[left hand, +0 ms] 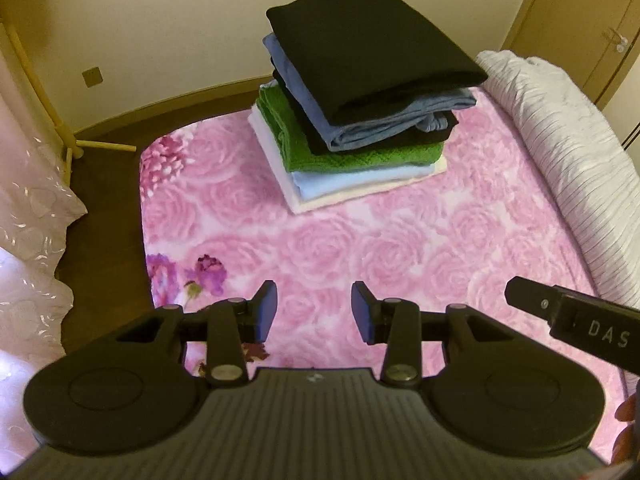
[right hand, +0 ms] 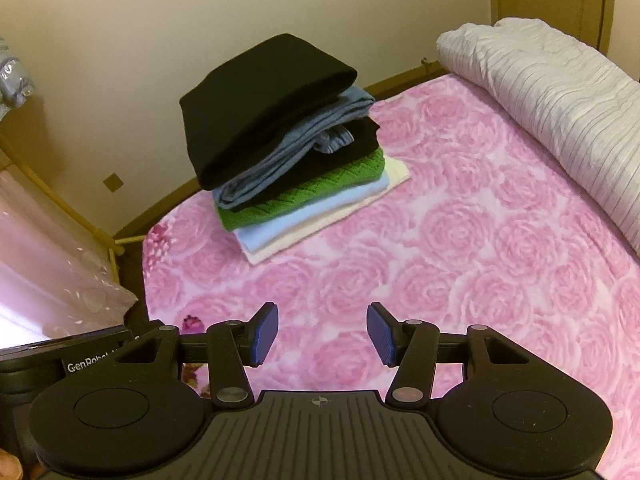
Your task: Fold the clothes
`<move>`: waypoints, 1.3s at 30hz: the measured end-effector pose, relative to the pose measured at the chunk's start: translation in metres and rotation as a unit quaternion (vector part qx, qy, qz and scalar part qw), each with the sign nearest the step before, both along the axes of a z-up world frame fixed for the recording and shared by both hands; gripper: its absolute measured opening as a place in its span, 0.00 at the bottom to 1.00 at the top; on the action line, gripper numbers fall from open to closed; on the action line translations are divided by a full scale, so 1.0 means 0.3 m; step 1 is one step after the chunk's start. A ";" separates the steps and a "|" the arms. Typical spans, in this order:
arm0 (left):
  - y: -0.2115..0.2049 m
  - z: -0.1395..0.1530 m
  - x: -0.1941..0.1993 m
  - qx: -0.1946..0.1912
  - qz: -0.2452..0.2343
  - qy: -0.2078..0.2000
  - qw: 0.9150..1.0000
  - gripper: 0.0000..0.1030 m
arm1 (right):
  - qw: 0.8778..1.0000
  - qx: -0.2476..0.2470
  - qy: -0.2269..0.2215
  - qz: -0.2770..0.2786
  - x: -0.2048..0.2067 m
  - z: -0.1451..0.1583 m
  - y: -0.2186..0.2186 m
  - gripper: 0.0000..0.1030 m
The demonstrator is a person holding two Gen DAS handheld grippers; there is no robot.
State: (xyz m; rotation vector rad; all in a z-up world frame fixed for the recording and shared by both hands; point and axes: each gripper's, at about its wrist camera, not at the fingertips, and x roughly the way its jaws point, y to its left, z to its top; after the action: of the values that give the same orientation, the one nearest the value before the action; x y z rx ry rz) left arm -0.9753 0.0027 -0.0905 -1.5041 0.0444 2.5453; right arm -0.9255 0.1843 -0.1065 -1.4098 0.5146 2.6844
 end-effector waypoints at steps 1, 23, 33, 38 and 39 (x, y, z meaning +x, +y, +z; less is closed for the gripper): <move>0.010 -0.006 -0.002 -0.007 -0.003 0.001 1.000 0.35 | 1.000 -0.001 -0.001 -0.001 -0.002 -0.008 0.007 0.51; 0.101 -0.011 -0.071 -0.025 -0.026 0.038 0.999 0.34 | 1.000 -0.010 -0.004 -0.001 -0.086 -0.066 0.091 0.51; 0.091 0.063 -0.093 -0.023 -0.021 0.070 0.997 0.34 | 1.000 -0.004 0.013 0.006 -0.119 -0.019 0.074 0.51; 0.082 0.088 -0.088 -0.020 -0.019 0.083 0.996 0.34 | 1.000 -0.003 0.018 0.009 -0.113 -0.001 0.057 0.51; 0.080 0.093 -0.085 -0.021 -0.019 0.087 0.996 0.34 | 1.000 -0.002 0.019 0.010 -0.112 0.002 0.053 0.51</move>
State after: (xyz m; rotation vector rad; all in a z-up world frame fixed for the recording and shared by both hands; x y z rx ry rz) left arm -1.0008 0.0268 -0.0626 -1.2782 0.1486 2.6525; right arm -0.9590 0.2003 -0.1057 -1.3755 0.5136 2.7309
